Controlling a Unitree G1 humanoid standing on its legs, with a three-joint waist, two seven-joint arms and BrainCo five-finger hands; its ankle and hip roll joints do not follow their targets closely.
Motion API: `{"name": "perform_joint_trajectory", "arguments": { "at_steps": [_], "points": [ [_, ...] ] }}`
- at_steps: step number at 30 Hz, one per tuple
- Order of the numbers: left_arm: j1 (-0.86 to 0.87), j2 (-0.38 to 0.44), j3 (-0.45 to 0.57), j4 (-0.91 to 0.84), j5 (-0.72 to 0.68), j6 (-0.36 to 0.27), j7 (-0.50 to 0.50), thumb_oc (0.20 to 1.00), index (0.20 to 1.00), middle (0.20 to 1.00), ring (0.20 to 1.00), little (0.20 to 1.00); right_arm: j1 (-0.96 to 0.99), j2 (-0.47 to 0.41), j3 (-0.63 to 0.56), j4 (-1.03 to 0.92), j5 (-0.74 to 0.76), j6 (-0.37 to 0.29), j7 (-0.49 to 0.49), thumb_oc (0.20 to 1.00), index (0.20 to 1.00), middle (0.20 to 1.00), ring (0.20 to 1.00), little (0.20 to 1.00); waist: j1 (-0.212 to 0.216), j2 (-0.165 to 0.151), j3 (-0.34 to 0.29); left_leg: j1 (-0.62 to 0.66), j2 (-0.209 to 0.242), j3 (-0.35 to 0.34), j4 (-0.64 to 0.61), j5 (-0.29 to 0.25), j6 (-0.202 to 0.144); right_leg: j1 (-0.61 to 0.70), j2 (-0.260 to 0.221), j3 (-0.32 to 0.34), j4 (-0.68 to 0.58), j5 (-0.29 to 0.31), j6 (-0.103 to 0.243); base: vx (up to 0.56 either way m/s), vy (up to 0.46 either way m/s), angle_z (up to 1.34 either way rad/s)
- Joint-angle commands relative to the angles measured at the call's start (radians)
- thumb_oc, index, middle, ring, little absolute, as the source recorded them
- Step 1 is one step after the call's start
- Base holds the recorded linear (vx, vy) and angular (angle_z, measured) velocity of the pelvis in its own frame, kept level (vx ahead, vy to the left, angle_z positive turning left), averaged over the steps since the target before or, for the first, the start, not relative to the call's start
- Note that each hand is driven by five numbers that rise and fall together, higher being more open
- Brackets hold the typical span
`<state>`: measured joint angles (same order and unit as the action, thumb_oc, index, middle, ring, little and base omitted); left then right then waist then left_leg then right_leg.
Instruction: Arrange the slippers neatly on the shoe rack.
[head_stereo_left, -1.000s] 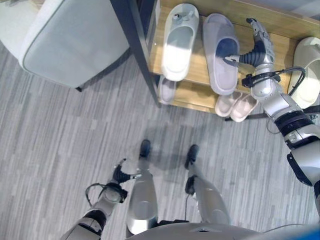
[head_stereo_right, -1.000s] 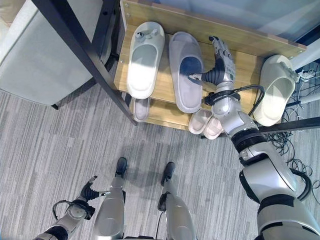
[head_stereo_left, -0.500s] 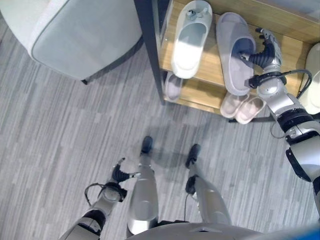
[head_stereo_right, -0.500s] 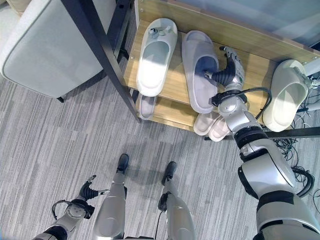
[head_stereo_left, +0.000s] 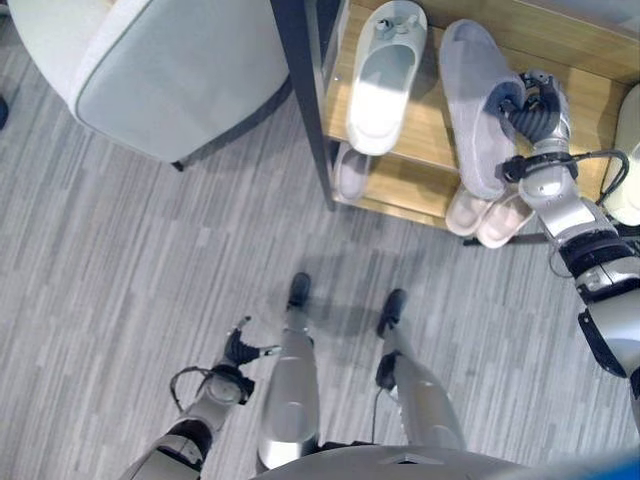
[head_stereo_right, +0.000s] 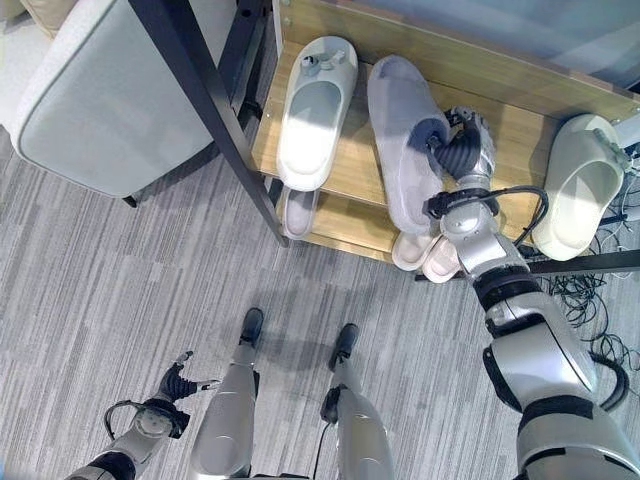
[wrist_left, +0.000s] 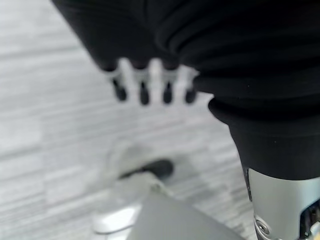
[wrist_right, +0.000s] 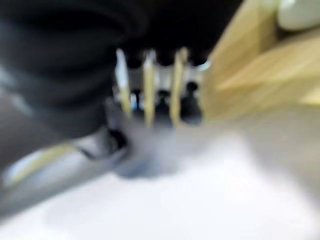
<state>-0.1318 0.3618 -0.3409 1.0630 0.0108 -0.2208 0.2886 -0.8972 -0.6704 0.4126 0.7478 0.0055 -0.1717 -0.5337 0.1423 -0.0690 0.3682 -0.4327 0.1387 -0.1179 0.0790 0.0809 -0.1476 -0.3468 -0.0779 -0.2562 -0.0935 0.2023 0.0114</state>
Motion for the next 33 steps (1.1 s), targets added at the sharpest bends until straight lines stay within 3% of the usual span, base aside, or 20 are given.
{"name": "perform_joint_trajectory", "arguments": {
  "at_steps": [1,5,11,16,21,28,33],
  "points": [
    [-0.019,-0.02,-0.026,0.066,0.001,0.006,0.012,1.0,1.0,1.0,1.0,1.0,-0.013,-0.065,-0.109,-0.063,-0.032,-0.036,-0.077,0.2,0.2,0.2,0.2,0.2,-0.012,0.024,0.023,0.097,0.003,0.037,-0.156,0.024,0.012,0.023,-0.079,0.073,0.183,-0.211,0.139,0.0,0.0,0.0],
    [-0.011,-0.046,0.002,0.076,0.016,0.017,0.015,1.0,1.0,1.0,1.0,1.0,0.167,0.002,-0.227,-0.239,-0.093,-0.044,-0.116,0.2,0.2,0.2,0.2,0.2,-0.039,0.022,0.003,0.128,0.002,0.055,-0.153,0.011,0.02,0.048,-0.085,0.085,0.178,-0.208,0.14,-0.01,0.024,-0.04],
    [0.006,-0.074,0.032,0.076,0.034,0.029,0.019,1.0,1.0,1.0,1.0,1.0,0.424,0.099,-0.315,-0.443,-0.213,-0.035,-0.135,0.2,0.2,0.2,0.2,0.2,-0.079,0.022,-0.021,0.165,0.001,0.068,-0.155,-0.006,0.029,0.078,-0.092,0.089,0.175,-0.212,0.143,0.01,0.029,-0.08],
    [0.046,-0.103,0.086,0.108,0.044,0.055,0.018,1.0,1.0,1.0,1.0,1.0,0.71,0.199,-0.312,-0.582,-0.242,-0.044,-0.036,0.2,0.2,0.2,0.2,0.2,-0.126,0.017,-0.07,0.231,-0.003,0.097,-0.158,-0.03,0.039,0.129,-0.09,0.1,0.16,-0.209,0.149,0.04,0.033,-0.08],
    [0.088,-0.097,0.131,0.118,0.057,0.055,0.003,1.0,1.0,1.0,1.0,1.0,0.865,0.203,-0.273,-0.622,-0.258,-0.062,0.059,0.2,0.2,0.2,0.2,0.2,-0.15,0.024,-0.109,0.295,-0.002,0.12,-0.159,-0.054,0.046,0.178,-0.094,0.112,0.144,-0.215,0.154,0.05,0.037,-0.11],
    [0.123,-0.086,0.173,0.135,0.052,0.048,0.01,1.0,1.0,1.0,1.0,1.0,0.964,0.19,-0.294,-0.676,-0.248,-0.097,0.087,0.2,0.2,0.2,0.2,0.2,-0.176,0.033,-0.133,0.36,-0.001,0.159,-0.153,-0.076,0.055,0.21,-0.091,0.152,0.142,-0.214,0.155,0.02,0.021,-0.15],
    [0.138,-0.076,0.196,0.143,0.064,0.049,0.019,1.0,1.0,1.0,1.0,1.0,1.017,0.188,-0.292,-0.603,-0.241,-0.094,0.112,0.2,0.2,0.2,0.2,0.2,-0.191,0.037,-0.137,0.373,0.004,0.167,-0.098,-0.107,0.058,0.22,-0.095,0.171,0.175,-0.234,0.156,0.02,0.009,-0.21]
  ]
}}
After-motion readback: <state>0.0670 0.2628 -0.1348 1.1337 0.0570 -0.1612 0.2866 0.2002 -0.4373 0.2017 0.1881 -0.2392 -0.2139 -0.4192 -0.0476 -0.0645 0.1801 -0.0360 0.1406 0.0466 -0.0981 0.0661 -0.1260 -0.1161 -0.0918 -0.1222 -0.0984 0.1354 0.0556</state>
